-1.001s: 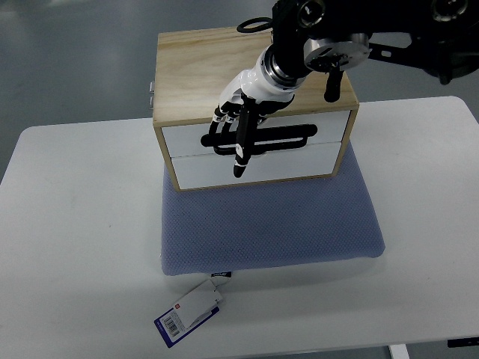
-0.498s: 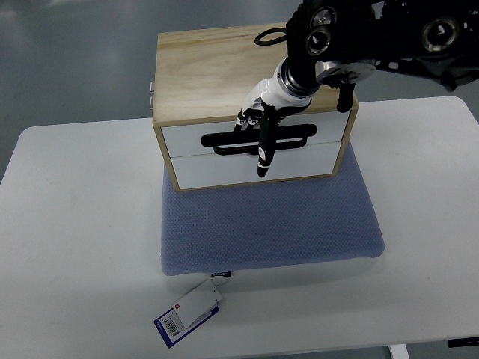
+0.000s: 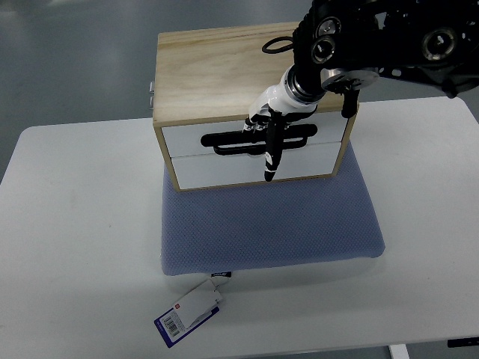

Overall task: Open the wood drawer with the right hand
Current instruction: 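Hook the right hand fingers on the handle and pull the drawer toward the robot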

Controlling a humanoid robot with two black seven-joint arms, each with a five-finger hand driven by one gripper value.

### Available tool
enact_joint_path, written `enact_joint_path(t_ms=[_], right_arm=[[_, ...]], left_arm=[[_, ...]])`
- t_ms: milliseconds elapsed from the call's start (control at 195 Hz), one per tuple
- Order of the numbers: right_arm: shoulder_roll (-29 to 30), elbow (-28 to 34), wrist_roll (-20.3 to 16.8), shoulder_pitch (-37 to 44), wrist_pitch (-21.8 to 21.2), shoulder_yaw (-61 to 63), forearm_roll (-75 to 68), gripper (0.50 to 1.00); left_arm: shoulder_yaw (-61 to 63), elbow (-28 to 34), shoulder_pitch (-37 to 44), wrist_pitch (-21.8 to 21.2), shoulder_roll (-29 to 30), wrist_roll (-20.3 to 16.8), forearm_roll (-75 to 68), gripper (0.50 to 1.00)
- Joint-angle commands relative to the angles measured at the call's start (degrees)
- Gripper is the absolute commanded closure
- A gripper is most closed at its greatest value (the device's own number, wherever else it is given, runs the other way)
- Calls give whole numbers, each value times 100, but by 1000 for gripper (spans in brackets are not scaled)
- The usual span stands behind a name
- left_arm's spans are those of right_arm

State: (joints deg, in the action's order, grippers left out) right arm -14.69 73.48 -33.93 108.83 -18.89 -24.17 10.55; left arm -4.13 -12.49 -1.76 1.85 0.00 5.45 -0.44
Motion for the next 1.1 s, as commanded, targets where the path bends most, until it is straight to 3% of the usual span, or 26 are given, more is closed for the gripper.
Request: enact_joint_path(t_ms=[0, 436, 1093], right_arm=[[10, -53, 0, -81, -9, 0, 35, 556], [36, -167, 0, -362, -71, -52, 149, 556], [-87, -9, 149, -213, -967, 53, 70, 556]], left_arm=[[0, -8, 0, 0, 0, 0, 0, 500], [0, 1, 0, 0, 0, 0, 0, 500], [9, 36, 0, 0, 0, 0, 0, 500]])
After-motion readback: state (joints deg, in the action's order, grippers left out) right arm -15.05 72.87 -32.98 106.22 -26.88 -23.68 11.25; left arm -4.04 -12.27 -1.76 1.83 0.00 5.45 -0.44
